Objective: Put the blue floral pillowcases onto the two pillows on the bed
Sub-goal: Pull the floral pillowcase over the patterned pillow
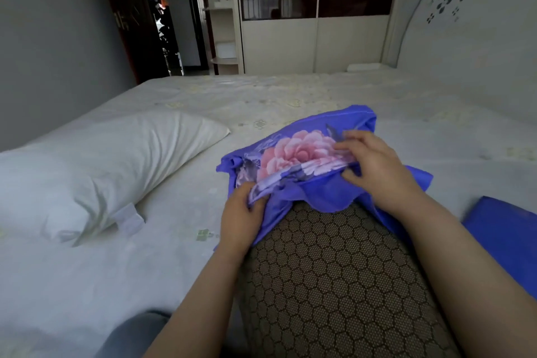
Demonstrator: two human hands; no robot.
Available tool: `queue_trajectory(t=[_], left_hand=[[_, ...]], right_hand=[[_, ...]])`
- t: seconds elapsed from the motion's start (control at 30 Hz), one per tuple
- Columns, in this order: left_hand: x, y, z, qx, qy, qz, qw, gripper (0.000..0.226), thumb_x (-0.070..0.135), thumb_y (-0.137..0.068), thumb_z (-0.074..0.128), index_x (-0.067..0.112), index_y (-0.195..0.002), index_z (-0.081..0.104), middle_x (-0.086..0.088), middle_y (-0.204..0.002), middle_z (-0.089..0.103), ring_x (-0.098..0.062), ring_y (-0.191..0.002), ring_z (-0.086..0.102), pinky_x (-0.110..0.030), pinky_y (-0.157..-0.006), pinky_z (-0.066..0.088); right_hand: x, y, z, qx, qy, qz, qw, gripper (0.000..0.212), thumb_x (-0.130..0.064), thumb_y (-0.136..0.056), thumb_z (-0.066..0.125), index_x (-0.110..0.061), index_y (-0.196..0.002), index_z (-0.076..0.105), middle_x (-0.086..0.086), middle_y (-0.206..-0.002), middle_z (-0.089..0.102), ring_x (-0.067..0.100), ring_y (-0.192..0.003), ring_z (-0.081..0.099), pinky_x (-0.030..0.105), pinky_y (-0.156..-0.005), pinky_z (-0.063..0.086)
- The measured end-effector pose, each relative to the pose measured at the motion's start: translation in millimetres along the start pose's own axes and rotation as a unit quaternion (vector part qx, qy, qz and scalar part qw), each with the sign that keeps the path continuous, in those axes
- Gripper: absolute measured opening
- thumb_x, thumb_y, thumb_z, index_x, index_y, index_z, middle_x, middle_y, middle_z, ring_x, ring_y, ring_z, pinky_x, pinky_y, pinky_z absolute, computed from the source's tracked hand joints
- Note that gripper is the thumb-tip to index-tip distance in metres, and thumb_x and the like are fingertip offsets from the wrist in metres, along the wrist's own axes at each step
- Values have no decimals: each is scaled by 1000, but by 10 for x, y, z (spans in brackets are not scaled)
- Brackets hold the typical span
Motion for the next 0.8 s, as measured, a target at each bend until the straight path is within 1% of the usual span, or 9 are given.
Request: queue_trajectory(t=[0.07,0.13,0.23,0.3,0.4,0.5,0.6,0.7,0.8], left_hand=[[133,76,3,36,-13,-2,999,6,17,-88,54,13,-92,56,0,-79,54,-24,-76,51,-28,-59,28],[243,111,58,48,-20,-7,999,13,21,-87,52,8,-89,53,-7,-77,55,-25,-73,49,-30,-58,26],[325,143,88,49,32,-6,998,22,30,-81,52,8,-86,56,-12,-84,58,-27,-80,53,-31,-65,35],[257,136,71,51,13,14,998,37,42,-74,48,9,-87,60,-13,-96,54,-26,-90,50,-26,-76,34],[-79,30,-77,11,-86,13,996,51,52,-71,46,9,-93,60,-15,-113,51,-30,-105,48,-31,-89,33],[-210,-82,-199,-89,-98,3,991,42,44,-80,61,5,-94,55,-15,-105,55,-33,-97,55,-34,-79,39],[-202,-166,-258,-141,-159,15,977,37,53,-82,60,17,-84,50,-6,-90,61,-27,-88,58,-31,-67,36],[-346,-186,-301,-141,-31,-48,988,35,48,-91,51,17,-75,47,2,-72,54,-19,-73,53,-31,-64,36],[-537,-222,-299,-64,95,-84,990,12,19,-93,55,14,-83,51,3,-73,51,-9,-66,49,-25,-65,37]], right_hand=[[-437,-73,-91,30,-198,-75,977,37,-4,-79,48,-15,-108,68,-3,-116,62,6,-109,56,18,-95,40],[-819,-185,81,-82,-235,-81,965,39,-1,-84,44,-20,-110,67,-15,-104,63,-5,-91,57,10,-83,42],[-1004,-311,605,-313,44,-104,943,38,-13,-82,56,-27,-117,57,-8,-109,61,12,-94,60,27,-83,49],[-898,-348,797,-357,159,-104,915,32,-19,-76,62,-24,-108,57,1,-108,61,23,-99,61,34,-81,51],[-839,-349,955,-288,171,-102,937,23,-22,-80,57,-24,-104,61,3,-110,61,28,-104,59,38,-83,50],[-867,-225,1016,-125,154,-138,970,28,-23,-76,52,-20,-98,69,6,-107,61,31,-100,57,39,-79,45],[-844,-184,1086,-70,179,-148,970,29,-33,-65,61,-22,-90,70,3,-96,61,30,-88,58,39,-73,44],[-843,-207,1063,-41,170,-166,971,26,-34,-67,59,-24,-88,69,1,-99,62,28,-88,59,37,-72,44],[-890,-121,1005,2,150,-229,962,30,-25,-68,47,-21,-89,69,-3,-102,64,22,-94,55,34,-79,37]])
Point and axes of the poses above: each hand's wrist, its own y-axis away from the middle knuckle, its own z-axis out of the palm, x = y × z, the point moved 5 cm from there along -y, towards the middle knuckle
